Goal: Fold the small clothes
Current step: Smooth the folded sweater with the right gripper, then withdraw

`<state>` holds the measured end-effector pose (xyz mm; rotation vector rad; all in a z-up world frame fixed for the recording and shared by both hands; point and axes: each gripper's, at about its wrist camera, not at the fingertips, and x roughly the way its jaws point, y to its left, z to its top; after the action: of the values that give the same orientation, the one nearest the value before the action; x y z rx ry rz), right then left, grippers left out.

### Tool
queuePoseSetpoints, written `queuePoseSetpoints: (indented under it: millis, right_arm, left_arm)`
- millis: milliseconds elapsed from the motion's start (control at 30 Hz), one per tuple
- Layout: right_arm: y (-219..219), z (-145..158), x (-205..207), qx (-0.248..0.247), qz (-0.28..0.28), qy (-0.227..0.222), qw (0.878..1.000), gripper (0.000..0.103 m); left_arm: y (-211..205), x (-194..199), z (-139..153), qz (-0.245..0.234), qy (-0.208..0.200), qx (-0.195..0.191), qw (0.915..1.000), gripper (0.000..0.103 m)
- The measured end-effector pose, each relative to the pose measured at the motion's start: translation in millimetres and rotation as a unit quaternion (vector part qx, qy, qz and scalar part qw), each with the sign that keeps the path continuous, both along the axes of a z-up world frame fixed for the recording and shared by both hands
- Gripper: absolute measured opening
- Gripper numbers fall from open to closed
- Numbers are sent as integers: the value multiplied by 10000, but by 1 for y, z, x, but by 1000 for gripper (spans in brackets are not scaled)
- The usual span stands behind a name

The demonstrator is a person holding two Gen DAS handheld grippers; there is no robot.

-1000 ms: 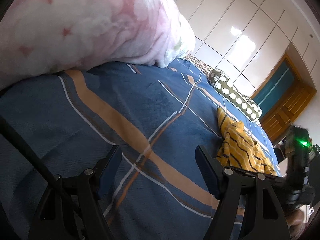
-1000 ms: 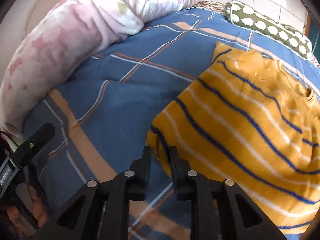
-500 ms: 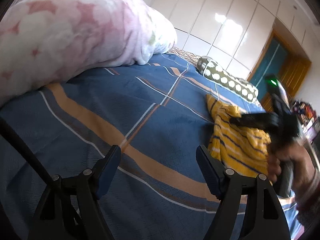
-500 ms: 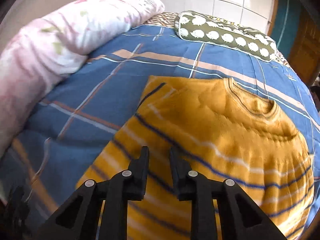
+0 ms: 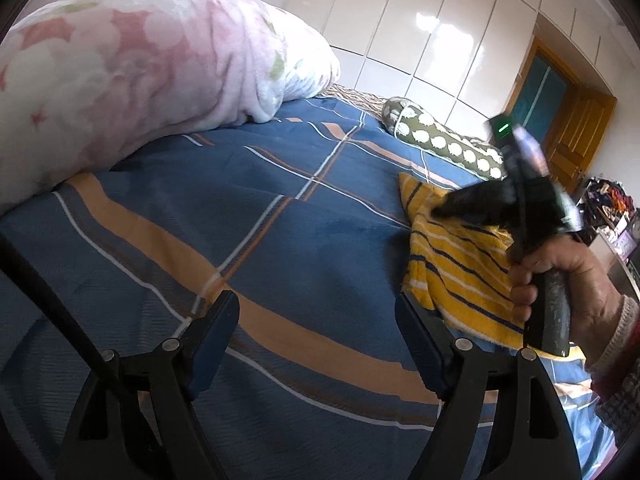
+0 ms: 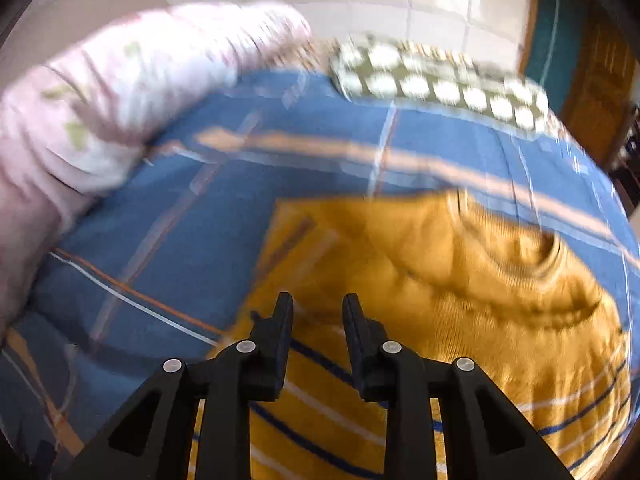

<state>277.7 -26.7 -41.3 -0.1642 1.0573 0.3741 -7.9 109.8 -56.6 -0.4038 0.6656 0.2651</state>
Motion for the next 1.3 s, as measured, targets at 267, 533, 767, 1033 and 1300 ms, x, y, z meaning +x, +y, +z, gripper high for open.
queuePoseSetpoints:
  millis: [267,533,767,1033,1300]
  right_arm:
    - [-49,47,-45,498,137,-726,9960,40]
    - [-240,15,-62,1150,-1350,-189,9840,46]
    - [-379,10,-67,940,-3295,-422,9385,37]
    - [-366,38,-112,2284,-2590,-403,9376,37]
    - [-318,-14,-128,2015,-2263,125,9529,36]
  left_arm:
    - [-12,5,0,-79,38,206,9997,81]
    - [-31,7,1,-267,34,478,9985,81]
    - [-56,16,-10,-476,277,922,9942,82]
    - [-61,28,-27,-491,691,1002,9914,82]
    - [-61,31,-38,-500,967,1030,9887,88]
